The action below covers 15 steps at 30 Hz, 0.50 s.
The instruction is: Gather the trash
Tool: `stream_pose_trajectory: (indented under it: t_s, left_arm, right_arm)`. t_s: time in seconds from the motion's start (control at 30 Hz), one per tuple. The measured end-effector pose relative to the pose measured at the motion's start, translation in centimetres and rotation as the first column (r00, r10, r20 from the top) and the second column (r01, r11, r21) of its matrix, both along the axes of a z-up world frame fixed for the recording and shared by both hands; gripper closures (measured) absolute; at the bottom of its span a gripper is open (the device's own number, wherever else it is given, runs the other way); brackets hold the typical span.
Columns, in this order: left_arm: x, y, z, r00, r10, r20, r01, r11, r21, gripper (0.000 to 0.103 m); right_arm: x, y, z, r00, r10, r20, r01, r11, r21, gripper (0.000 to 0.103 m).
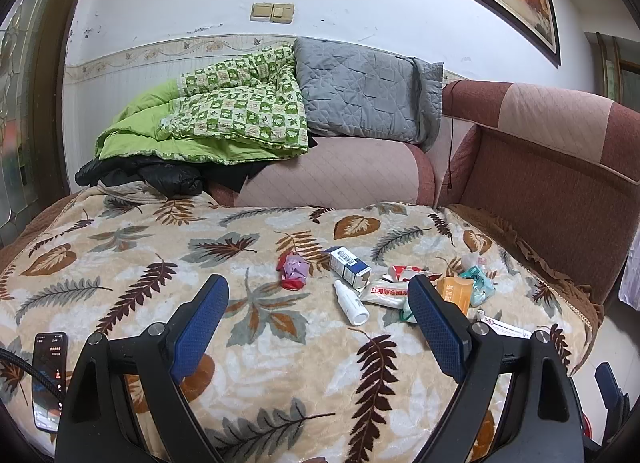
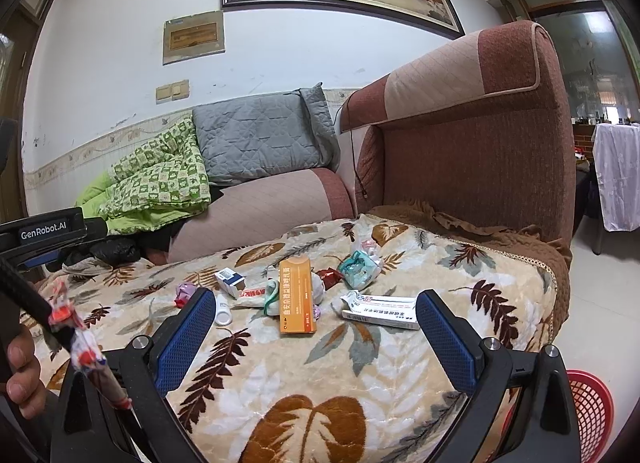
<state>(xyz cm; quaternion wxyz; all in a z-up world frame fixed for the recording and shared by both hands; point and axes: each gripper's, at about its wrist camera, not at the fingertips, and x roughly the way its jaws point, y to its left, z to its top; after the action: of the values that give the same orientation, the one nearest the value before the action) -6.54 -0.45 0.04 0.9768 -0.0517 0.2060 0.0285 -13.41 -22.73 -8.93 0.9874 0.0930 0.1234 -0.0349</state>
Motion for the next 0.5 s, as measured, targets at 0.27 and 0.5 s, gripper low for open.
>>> stream_pose_trajectory:
  t_s: [0.27, 0.5]
  left_arm:
    - [0.0, 0.2, -0.1, 1.000, -0.004, -0.008, 0.004, 1.000, -0.007, 0.013]
    - [0.3, 1.6, -0.4, 0.999, -0.037, -0.027, 0.036, 0.999, -0.040, 0.013]
  right_arm:
    - [1.7, 1.3, 1.7, 0.991, 0.004, -0.131, -0.010, 0.999, -0.045, 0.001]
    - [4.9, 1.4, 2.1, 0.985, 0.074, -0.153, -0.081, 0.996, -0.036, 0.001]
